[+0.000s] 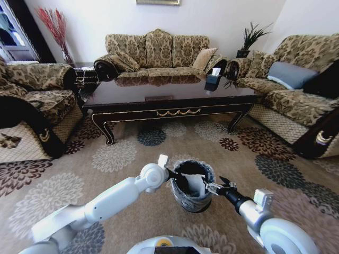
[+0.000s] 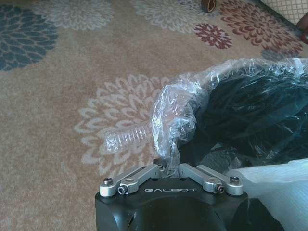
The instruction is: Move to the front of the table and pick up the trash from the floor, then place it into the trash bin.
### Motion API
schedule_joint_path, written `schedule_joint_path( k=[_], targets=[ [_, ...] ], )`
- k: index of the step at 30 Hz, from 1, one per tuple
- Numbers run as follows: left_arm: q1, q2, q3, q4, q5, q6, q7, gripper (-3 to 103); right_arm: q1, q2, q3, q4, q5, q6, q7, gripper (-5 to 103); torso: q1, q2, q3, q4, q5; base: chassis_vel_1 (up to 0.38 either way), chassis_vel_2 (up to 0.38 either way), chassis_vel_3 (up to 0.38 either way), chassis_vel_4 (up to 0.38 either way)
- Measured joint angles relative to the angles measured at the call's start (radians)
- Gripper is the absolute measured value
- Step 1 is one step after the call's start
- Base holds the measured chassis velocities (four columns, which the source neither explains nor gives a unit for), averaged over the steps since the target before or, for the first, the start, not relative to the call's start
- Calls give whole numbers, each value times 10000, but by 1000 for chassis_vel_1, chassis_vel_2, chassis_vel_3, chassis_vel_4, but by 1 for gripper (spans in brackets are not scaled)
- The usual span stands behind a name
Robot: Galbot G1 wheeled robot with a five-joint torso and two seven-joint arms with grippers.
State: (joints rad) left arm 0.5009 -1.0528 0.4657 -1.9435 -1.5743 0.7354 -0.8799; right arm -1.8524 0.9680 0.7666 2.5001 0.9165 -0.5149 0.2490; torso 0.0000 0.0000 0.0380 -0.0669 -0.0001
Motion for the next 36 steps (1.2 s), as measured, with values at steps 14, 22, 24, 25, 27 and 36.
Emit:
schedule_joint_path(
  k=[14, 22, 24, 25, 27, 36],
  targets=[
    [849, 1074, -1384, -834, -432, 0, 252, 0, 63, 8, -264, 3, -12, 18, 59, 100, 0, 1, 0, 1, -2, 0, 0, 0, 0],
    [1306, 1466, -2092, -769, -388, 1, 390, 0, 9, -35, -124, -3, 12, 21, 94, 100, 0, -1, 0, 1, -2, 0, 0, 0, 0],
    [1532, 1551, -2507, -710, -379, 1, 444, 0, -4, -41, -95, -3, 40, 30, 105, 100, 0, 0, 0, 0, 0, 0, 0, 0, 0],
    [1532, 1551, -2507, -710, -379, 1, 444, 0, -4, -41, -95, -3, 40, 30, 105, 100, 0, 0, 0, 0, 0, 0, 0, 0, 0],
    [1727, 1682, -2824, -672, -335, 1, 505, 0, 8, -68, -94, -3, 76, 35, 106, 100, 0, 0, 0, -2, -1, 0, 0, 0, 0],
    [3644, 2709, -4891, -522, 372, 0, 1081, 0, 431, -185, -122, -528, 140, 284, -30, 100, 0, 0, 0, 2, -4, 0, 0, 0, 0]
  ],
)
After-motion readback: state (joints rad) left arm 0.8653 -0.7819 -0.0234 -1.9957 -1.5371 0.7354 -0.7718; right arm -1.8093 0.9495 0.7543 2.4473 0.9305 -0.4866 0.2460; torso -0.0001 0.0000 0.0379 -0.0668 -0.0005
